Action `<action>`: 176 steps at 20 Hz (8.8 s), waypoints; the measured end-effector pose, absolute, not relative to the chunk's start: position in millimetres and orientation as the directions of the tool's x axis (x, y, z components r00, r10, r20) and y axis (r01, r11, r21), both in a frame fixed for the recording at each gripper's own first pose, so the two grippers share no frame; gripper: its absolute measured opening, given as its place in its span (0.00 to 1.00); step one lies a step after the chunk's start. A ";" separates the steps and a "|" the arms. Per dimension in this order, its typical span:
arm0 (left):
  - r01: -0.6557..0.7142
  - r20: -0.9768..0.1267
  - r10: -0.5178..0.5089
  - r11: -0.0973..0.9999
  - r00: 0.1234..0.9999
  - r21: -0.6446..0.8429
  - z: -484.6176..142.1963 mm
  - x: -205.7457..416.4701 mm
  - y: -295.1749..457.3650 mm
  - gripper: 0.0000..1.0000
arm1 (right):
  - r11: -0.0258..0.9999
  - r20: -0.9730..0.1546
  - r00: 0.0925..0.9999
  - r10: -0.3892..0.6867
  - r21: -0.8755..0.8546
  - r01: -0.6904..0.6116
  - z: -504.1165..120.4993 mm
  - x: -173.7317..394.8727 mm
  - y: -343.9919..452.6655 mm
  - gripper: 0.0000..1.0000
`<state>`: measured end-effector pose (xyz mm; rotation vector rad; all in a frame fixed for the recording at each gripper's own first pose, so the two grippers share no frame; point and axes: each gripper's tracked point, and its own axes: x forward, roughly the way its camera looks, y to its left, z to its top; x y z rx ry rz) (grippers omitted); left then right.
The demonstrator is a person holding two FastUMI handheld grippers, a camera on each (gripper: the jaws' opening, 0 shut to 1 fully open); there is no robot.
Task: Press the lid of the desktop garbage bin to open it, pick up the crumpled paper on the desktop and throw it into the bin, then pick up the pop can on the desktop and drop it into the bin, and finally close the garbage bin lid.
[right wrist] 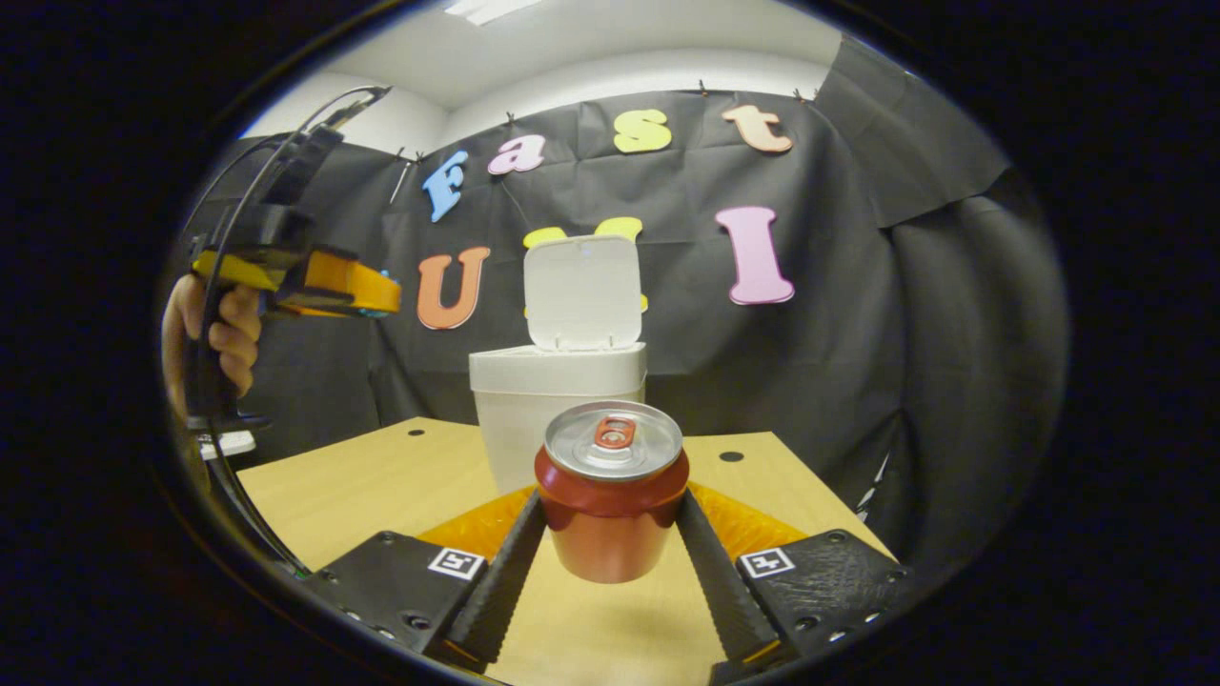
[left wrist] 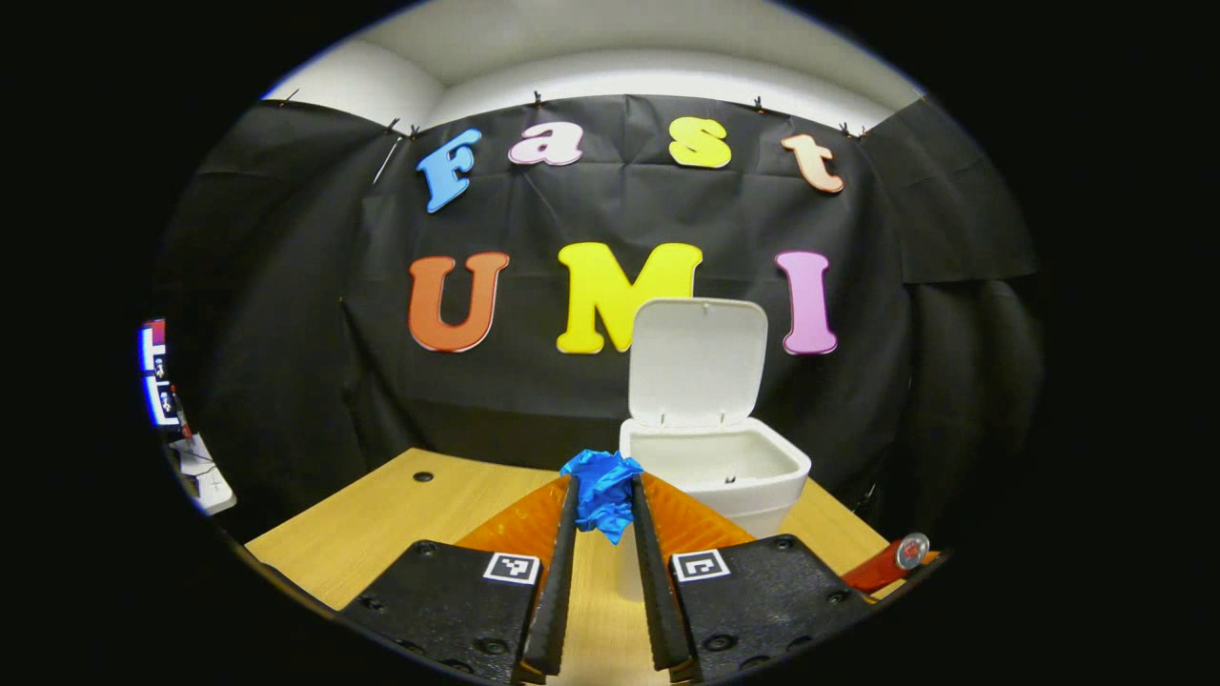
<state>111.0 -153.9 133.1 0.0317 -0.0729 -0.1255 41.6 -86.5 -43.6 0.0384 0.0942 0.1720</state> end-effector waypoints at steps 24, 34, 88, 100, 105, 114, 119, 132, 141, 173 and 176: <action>0.287 -0.010 -0.287 0.958 0.958 0.011 97.4 260.5 -269.4 0.39 | 0.985 -0.121 0.978 0.170 0.031 -0.167 -64.0 57.2 -111.8 0.81; 0.279 -0.005 -0.279 0.960 0.960 0.027 99.4 247.9 -242.6 0.84 | 0.984 -0.120 0.977 0.177 0.018 -0.176 -65.5 56.4 -102.7 0.82; 0.134 0.208 -0.119 0.989 0.971 -0.061 25.0 44.8 1.3 0.96 | 0.989 -0.215 0.966 0.144 0.009 -0.145 132.3 213.2 44.2 0.82; 0.137 0.228 -0.132 0.990 0.965 -0.009 32.1 37.8 5.7 0.97 | 0.999 -0.344 0.939 0.016 -0.027 -0.027 67.5 314.5 38.5 0.82; 0.150 0.213 -0.145 0.989 0.966 -0.010 26.4 39.6 3.5 0.97 | 1.000 -0.350 0.937 0.006 -0.013 -0.011 64.2 316.0 30.7 0.82; 0.131 0.179 -0.125 0.991 0.976 -0.022 19.2 49.1 13.7 0.97 | 0.997 -0.348 0.937 0.025 -0.054 -0.047 65.4 305.8 44.8 0.84; 0.150 0.178 -0.141 0.988 0.974 -0.038 19.1 47.6 12.5 0.98 | 0.996 -0.352 0.935 0.038 -0.058 -0.062 66.9 297.9 61.6 0.83; 0.159 0.187 -0.151 0.987 0.971 -0.027 23.4 41.4 10.0 0.97 | 0.990 -0.269 0.961 0.063 -0.104 -0.094 112.8 276.0 79.5 0.95; 0.118 0.089 -0.112 0.991 0.990 -0.059 14.6 24.7 23.5 0.97 | 0.993 -0.086 0.996 0.013 -0.112 -0.022 220.2 257.1 71.3 0.95; 0.143 0.115 -0.133 0.986 0.984 -0.088 26.9 23.4 48.5 0.97 | 1.000 -0.098 0.995 0.010 0.017 -0.009 216.4 364.1 26.2 0.94; 0.133 0.133 -0.123 0.989 0.983 -0.066 33.1 18.6 46.6 0.97 | 0.999 -0.163 0.986 0.045 0.026 -0.041 188.0 338.8 29.3 0.94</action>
